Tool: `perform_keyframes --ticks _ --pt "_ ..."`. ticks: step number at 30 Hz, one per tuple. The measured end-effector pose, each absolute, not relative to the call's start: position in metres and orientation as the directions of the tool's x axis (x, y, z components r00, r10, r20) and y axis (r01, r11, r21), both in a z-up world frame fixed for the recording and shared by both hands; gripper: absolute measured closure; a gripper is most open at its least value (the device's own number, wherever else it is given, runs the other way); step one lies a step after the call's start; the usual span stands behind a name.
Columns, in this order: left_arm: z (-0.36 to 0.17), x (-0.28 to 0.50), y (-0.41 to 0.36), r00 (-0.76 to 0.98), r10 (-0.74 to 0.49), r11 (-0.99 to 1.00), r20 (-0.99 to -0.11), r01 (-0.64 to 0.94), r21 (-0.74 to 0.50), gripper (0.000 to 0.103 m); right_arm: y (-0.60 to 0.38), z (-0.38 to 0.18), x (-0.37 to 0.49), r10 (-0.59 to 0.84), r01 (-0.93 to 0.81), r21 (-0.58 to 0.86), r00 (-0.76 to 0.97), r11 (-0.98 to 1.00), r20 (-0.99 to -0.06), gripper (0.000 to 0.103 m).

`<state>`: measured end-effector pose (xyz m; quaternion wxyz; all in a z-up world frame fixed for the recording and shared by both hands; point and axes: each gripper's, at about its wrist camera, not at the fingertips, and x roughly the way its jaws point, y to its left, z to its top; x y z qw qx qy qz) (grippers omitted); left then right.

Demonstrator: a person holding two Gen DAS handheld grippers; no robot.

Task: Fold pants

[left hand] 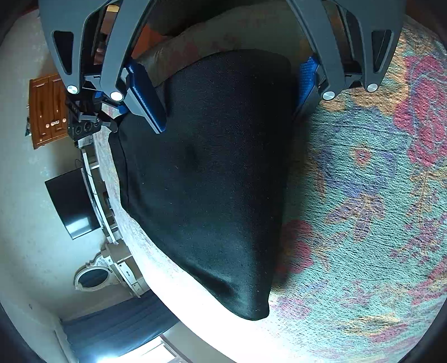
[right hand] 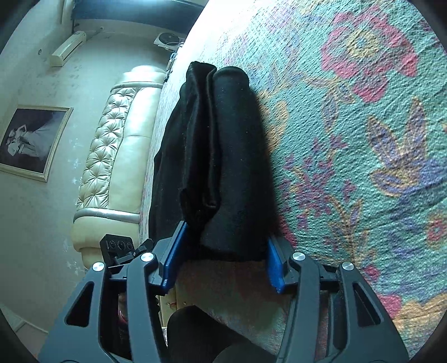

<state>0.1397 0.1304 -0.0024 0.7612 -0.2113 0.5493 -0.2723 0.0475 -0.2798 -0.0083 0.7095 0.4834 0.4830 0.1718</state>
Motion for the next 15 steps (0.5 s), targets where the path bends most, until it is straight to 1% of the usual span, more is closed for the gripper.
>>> perform_keyframes --ticks 3,6,10,12,15 --pt "0.0 0.135 0.124 0.259 -0.612 0.791 -0.748 0.196 -0.579 0.021 -0.287 -0.008 0.04 0.702 0.241 0.848 0.479 0.471 -0.527 0.052" --pt "0.003 0.135 0.121 0.272 -0.585 0.811 -0.764 0.178 -0.557 0.021 -0.291 -0.007 0.034 0.69 0.26 0.837 0.477 0.481 -0.544 0.052" --pt "0.008 0.128 0.119 0.29 -0.54 0.842 -0.79 0.167 -0.514 0.021 -0.293 -0.003 0.025 0.671 0.276 0.819 0.473 0.502 -0.571 0.05" --pt "0.011 0.125 0.118 0.304 -0.513 0.858 -0.803 0.162 -0.487 0.021 -0.29 0.001 0.021 0.661 0.276 0.81 0.471 0.518 -0.584 0.045" --pt "0.016 0.119 0.117 0.322 -0.47 0.883 -0.822 0.153 -0.445 0.021 -0.284 0.006 0.016 0.639 0.271 0.783 0.46 0.561 -0.617 0.042"
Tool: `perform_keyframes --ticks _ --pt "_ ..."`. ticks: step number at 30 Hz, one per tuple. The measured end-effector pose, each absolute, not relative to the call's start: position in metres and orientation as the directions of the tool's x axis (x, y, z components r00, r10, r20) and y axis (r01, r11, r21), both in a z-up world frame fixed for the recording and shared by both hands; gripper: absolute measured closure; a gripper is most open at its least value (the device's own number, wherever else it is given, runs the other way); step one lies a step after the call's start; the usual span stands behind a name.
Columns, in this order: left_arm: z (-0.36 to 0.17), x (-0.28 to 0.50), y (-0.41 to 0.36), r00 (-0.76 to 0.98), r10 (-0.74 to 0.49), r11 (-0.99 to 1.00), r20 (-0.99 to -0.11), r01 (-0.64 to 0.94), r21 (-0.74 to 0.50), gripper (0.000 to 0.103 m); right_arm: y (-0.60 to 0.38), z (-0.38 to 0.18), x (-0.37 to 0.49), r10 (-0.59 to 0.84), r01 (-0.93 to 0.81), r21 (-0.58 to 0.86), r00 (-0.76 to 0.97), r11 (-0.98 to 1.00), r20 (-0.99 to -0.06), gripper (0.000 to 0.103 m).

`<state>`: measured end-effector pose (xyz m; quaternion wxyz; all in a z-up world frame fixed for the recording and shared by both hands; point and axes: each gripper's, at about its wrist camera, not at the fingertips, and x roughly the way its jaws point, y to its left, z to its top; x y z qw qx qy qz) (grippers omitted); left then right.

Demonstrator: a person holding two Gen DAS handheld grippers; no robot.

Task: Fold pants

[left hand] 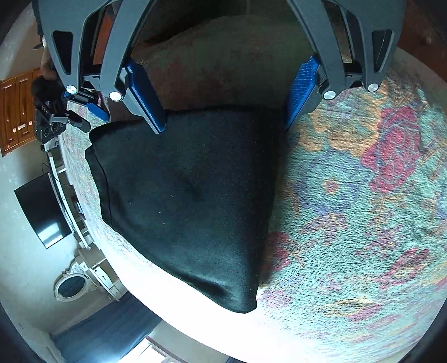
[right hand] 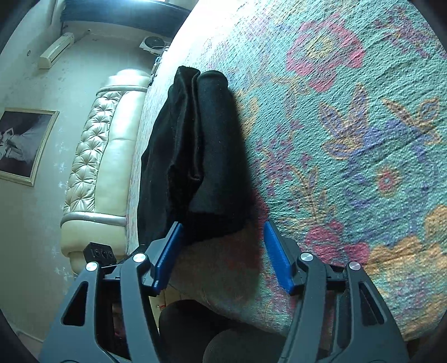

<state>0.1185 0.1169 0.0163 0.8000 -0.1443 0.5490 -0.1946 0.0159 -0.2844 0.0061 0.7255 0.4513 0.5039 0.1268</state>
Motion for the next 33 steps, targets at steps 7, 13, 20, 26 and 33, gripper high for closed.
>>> perform_keyframes --ticks 7,13,20,26,33 --pt "0.022 0.09 0.114 0.383 -0.356 0.934 -0.853 0.127 -0.333 0.021 -0.267 0.015 0.002 0.592 0.295 0.74 0.455 0.604 -0.665 0.034" --pt "0.029 0.062 0.119 0.466 -0.298 0.953 -0.833 0.101 -0.285 0.021 -0.241 0.028 -0.007 0.507 0.292 0.658 0.451 0.694 -0.735 0.03" --pt "0.045 0.043 0.113 0.564 -0.203 0.979 -0.8 0.131 -0.156 0.021 -0.187 0.047 -0.016 0.267 0.207 0.399 0.469 0.893 -0.842 0.025" --pt "0.046 0.04 0.11 0.589 -0.157 0.987 -0.793 0.115 -0.11 0.021 -0.153 0.047 -0.014 0.167 0.152 0.27 0.483 0.951 -0.86 0.022" --pt "0.042 0.037 0.103 0.598 -0.106 0.994 -0.795 0.09 -0.065 0.021 -0.151 0.053 -0.017 0.112 0.118 0.202 0.525 0.972 -0.844 0.022"
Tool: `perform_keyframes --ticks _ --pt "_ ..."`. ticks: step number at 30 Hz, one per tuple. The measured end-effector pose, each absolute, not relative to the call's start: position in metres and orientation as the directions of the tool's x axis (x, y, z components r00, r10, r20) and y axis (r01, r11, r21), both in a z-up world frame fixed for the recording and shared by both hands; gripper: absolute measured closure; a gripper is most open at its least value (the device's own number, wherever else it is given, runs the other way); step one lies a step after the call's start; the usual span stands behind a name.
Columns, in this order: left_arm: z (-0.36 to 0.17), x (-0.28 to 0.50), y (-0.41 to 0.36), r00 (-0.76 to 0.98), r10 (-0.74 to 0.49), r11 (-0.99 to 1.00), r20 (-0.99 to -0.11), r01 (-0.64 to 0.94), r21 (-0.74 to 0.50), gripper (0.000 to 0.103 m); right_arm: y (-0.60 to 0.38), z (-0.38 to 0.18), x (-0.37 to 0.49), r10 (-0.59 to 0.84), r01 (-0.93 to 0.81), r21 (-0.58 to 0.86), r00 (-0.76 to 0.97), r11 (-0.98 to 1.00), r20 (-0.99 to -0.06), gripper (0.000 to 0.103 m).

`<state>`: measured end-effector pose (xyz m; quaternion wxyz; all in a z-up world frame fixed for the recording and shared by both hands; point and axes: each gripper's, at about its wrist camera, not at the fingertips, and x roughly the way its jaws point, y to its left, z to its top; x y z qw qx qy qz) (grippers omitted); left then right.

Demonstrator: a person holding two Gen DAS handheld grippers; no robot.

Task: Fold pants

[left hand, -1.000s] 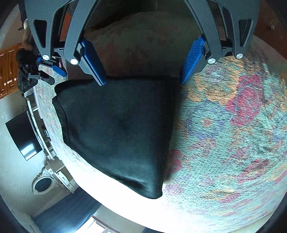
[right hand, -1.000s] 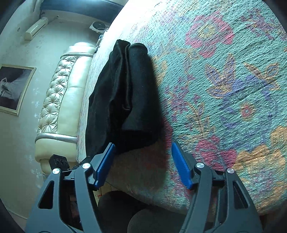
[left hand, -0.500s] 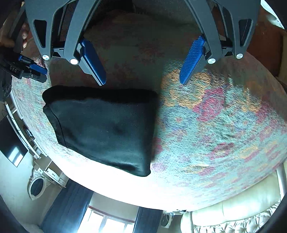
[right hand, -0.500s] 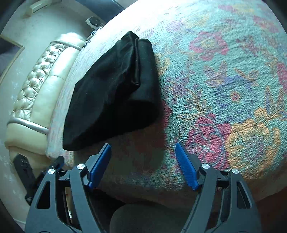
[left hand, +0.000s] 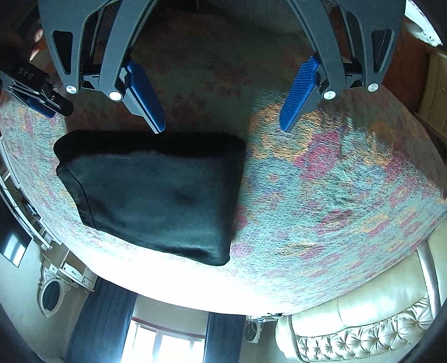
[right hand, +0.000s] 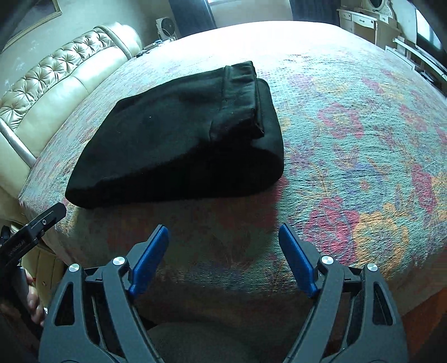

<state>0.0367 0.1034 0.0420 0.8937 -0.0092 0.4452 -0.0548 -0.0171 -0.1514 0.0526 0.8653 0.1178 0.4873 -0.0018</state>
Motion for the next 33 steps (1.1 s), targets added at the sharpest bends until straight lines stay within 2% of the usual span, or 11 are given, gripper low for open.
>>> perform_keyframes --ticks 12,33 --pt "0.039 0.032 0.093 0.603 -0.049 0.997 -0.796 0.08 -0.001 0.021 -0.163 0.053 -0.011 0.105 0.13 0.201 0.523 0.971 -0.845 0.022" --pt "0.038 0.032 0.087 0.598 -0.021 0.996 -0.801 0.078 0.032 0.021 -0.165 0.042 -0.005 0.123 0.138 0.218 0.496 0.966 -0.859 0.021"
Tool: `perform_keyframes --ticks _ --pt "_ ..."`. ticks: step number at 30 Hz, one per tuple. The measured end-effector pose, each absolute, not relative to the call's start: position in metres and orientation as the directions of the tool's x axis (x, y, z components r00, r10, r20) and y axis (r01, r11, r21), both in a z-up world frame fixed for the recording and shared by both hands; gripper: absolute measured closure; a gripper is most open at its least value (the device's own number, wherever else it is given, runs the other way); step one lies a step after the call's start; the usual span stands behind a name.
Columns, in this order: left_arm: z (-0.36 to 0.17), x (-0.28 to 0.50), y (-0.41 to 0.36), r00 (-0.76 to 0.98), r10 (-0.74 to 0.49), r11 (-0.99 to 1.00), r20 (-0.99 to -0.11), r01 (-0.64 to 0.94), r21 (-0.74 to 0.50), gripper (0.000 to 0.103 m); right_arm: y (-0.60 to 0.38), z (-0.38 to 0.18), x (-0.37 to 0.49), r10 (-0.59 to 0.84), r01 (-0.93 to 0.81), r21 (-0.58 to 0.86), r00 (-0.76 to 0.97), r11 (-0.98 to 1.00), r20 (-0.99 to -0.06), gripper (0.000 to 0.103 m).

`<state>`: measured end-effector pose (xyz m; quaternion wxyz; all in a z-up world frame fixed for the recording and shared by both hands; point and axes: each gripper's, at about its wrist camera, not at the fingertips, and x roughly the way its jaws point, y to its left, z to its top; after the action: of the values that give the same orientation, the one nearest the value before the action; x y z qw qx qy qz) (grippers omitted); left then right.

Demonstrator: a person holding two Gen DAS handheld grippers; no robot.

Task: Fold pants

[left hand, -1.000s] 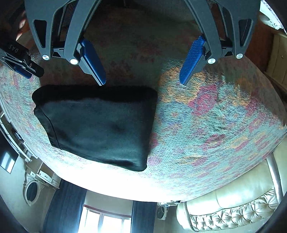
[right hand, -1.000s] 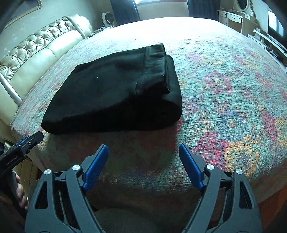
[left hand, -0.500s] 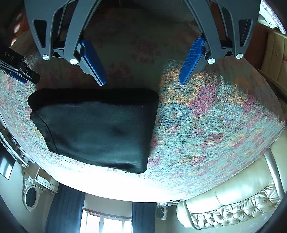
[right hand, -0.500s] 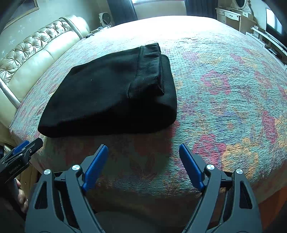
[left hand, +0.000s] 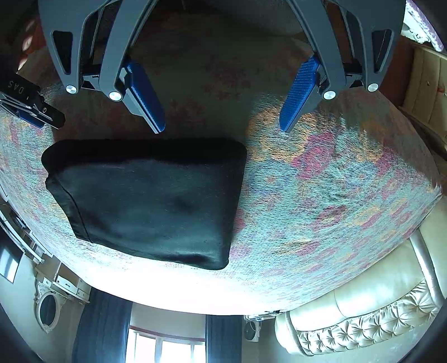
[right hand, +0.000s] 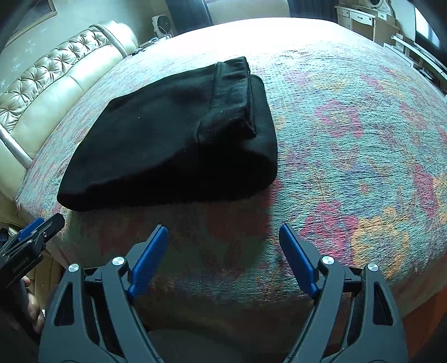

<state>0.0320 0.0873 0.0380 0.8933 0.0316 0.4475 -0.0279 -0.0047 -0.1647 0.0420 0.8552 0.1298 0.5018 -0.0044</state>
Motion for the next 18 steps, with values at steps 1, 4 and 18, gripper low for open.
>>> perform_keyframes --ticks 1,4,18 --pt "0.0376 0.0317 0.0868 0.596 -0.015 0.996 -0.802 0.076 0.038 0.021 -0.1645 0.042 -0.0048 0.122 0.138 0.217 0.496 0.966 -0.86 0.021" --pt "0.0392 0.0309 0.0861 0.6 -0.01 0.997 -0.8 0.072 0.042 0.021 -0.1633 0.0414 -0.005 0.121 0.137 0.215 0.496 0.967 -0.86 0.021" --pt "0.0443 0.0312 0.0872 0.626 0.007 0.997 -0.78 0.056 0.054 0.021 -0.1594 0.0399 -0.0064 0.123 0.133 0.215 0.496 0.968 -0.859 0.021"
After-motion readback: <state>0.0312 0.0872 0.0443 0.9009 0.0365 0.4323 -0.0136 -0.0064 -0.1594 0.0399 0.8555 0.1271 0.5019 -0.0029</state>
